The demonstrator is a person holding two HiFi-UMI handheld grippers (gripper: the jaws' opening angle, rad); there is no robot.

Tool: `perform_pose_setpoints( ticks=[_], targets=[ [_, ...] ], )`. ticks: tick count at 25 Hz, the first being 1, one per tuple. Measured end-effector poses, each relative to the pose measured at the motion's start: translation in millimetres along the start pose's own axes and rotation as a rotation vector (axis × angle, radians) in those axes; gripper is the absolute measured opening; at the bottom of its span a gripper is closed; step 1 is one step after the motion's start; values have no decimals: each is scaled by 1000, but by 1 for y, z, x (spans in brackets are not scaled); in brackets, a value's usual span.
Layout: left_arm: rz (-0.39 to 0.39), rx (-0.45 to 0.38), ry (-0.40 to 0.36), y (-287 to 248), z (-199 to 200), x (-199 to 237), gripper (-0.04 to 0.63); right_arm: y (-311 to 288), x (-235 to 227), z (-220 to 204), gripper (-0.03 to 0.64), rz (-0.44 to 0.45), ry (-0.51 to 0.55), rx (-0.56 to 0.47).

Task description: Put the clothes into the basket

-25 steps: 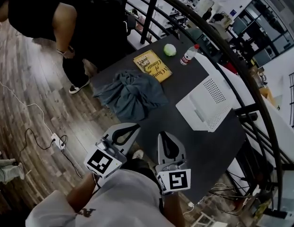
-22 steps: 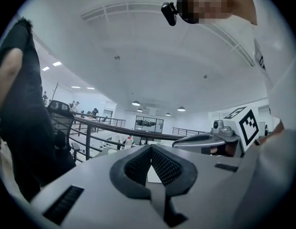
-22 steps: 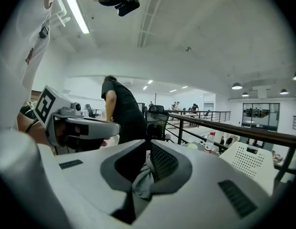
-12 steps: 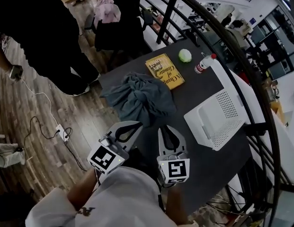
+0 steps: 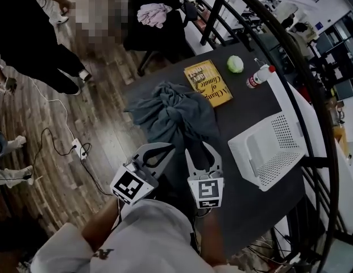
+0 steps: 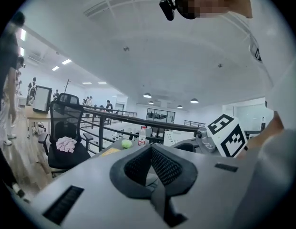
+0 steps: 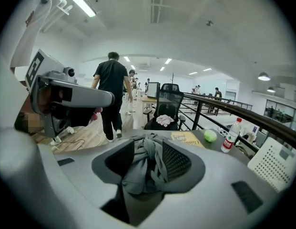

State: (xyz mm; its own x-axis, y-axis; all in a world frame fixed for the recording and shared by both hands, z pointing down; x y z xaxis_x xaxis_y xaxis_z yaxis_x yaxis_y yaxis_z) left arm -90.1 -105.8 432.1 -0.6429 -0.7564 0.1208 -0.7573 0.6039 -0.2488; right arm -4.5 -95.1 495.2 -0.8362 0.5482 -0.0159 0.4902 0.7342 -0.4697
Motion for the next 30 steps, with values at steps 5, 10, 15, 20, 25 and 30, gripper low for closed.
perform_pose_setpoints(
  ticks=[5,10,15,20,25,30],
  targets=[
    [15,31,11,-11,-12,7,5,-30,-12,-18,229,40,17,64],
    [27,46,24,-15,-21,13,5,-57,-20,-37,285,75,23,124],
    [34,54,41,-23,-28,15,5,-73,-25,-55,320,89,7,171],
    [37,63,50,-32,-31,15,5,-89,-32,-73,342,111,7,237],
    [41,85,54,-38,-42,17,5,-98,-38,-84,351,117,-4,259],
    [44,102,63,-47,-48,19,5,-109,-41,-99,372,142,-11,285]
  ],
)
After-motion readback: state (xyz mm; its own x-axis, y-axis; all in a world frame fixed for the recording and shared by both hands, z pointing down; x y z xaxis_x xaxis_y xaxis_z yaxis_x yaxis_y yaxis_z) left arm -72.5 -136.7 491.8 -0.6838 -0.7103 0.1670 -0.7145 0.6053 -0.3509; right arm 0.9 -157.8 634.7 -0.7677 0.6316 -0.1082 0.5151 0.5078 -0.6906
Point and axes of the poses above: the fingertips, and each gripper's own axes: y backward along the fingers, x to its left, z out of its top, the point moved 2 cm from there along y, backward along the fingers, and after that the axes turned 12 degrees about z, right-handed, at the moved point
